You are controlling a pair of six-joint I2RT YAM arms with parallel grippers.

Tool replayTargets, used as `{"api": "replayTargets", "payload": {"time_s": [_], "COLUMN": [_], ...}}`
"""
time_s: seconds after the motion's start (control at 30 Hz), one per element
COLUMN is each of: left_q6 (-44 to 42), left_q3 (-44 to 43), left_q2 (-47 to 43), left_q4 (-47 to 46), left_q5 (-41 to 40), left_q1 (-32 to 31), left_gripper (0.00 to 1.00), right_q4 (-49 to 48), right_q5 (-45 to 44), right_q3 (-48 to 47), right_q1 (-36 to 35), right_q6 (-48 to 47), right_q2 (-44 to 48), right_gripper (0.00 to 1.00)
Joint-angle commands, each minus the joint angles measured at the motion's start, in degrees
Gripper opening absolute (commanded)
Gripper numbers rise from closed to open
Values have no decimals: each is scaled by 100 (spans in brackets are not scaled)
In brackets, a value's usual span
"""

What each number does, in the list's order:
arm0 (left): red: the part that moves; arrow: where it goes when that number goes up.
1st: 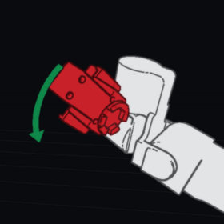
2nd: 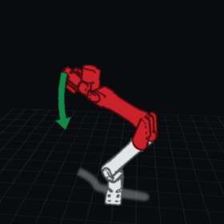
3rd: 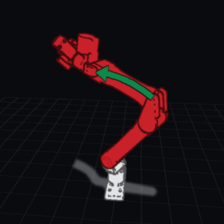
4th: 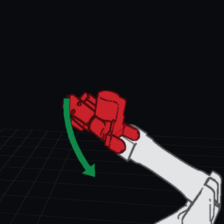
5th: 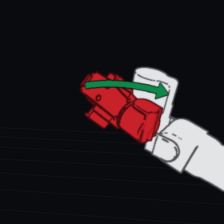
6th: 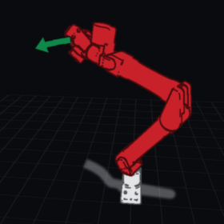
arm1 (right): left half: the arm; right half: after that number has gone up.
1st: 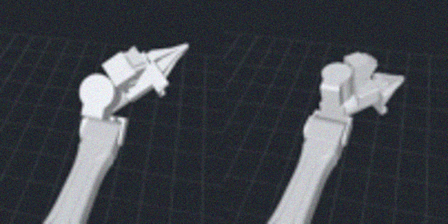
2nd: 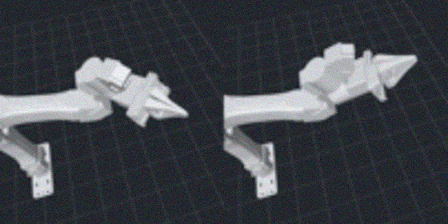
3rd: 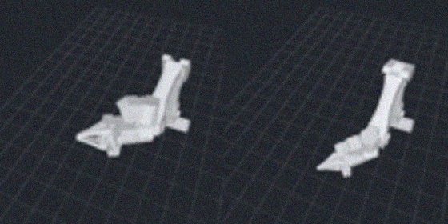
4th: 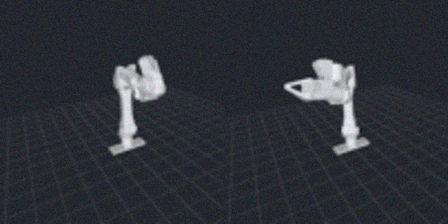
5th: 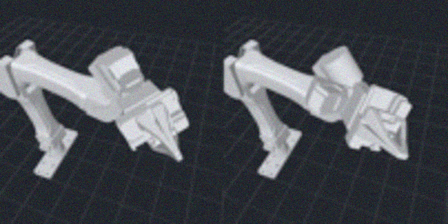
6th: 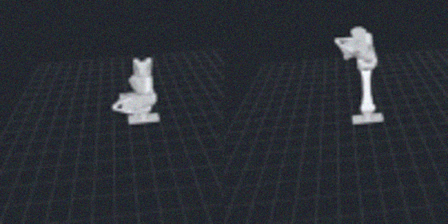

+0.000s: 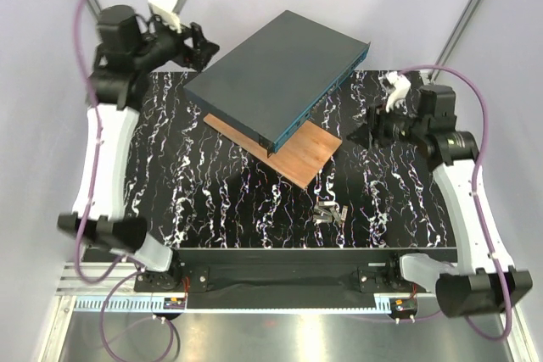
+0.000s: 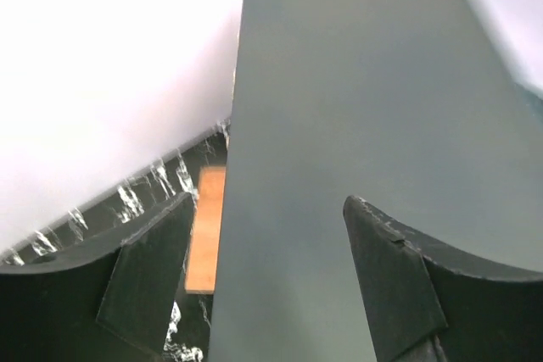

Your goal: Insert the plug into the switch port

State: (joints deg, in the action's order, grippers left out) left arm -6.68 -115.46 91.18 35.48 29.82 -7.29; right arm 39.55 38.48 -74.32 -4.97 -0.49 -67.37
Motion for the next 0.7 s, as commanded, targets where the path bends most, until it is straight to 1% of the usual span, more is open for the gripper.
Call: {"api": "replayTargets", "payload": {"time_s": [0.0, 0.03, 0.07, 0.1, 0.13, 0.17, 0.23, 0.3, 0.33, 0.4, 0.43, 0.47, 0.5, 0.53, 0.6, 0.63, 0.67], "left_q6": [333, 377, 378, 386, 395, 395, 483, 448, 465, 466, 370, 256, -32, -157, -473, -571, -702], "left_q3": [207, 452, 593, 751, 1153, 1349, 1892, 2149, 2359, 2519, 2615, 2790, 2879, 2950, 3064, 3064, 2995], "left_q2": [-872, -1004, -1284, -1434, -1601, -1890, -2155, -2411, -2542, -2640, -2762, -2824, -2886, -2973, -3000, -2957, -2922], "left_q4": [-622, -613, -596, -621, -665, -753, -824, -798, -806, -798, -797, -771, -736, -692, -534, -438, -176], "left_q5": [277, 365, 471, 689, 805, 910, 1235, 1629, 1693, 1755, 1816, 1886, 2113, 2220, 2519, 2624, 2825], "left_q1": [8, 17, 8, 17, 17, 17, 17, 8, 8, -9, -9, -9, -18, -18, -36, -53, -71], "left_gripper": [78, 78, 78, 79, 78, 78, 78, 77, 76, 76, 75, 75, 75, 76, 76, 76, 76], "right_q4": [1070, 1333, 1771, 2028, 2196, 2528, 2663, 2865, 2857, 2768, 2760, 2734, 2725, 2699, 2523, 2470, 2400], "right_q5": [-174, -200, -270, -279, -332, -358, -358, -219, -96, -25, -120, -130, -113, -200, -367, -454, -473], "right_q3": [173, 173, 225, 295, 487, 620, 1112, 1419, 1464, 1412, 1325, 1315, 1428, 1508, 1832, 1930, 2018], "right_q1": [58, 49, 49, 58, 49, 49, 49, 58, 49, -47, -300, -390, -451, -696, -960, -1066, -1215], "right_q6": [-1407, -1723, -2387, -2820, -3190, -3986, -4972, -5643, -5846, -5866, -5761, -5795, -5900, -6206, -6506, -6864, -7051], "right_q2": [347, 322, 313, 304, 339, 365, 470, 453, 331, 59, -212, -302, -337, -329, -259, -267, -285], "right_gripper": [58, 57, 56, 56, 56, 56, 57, 62, 64, 64, 64, 64, 64, 64, 63, 64, 64]}}
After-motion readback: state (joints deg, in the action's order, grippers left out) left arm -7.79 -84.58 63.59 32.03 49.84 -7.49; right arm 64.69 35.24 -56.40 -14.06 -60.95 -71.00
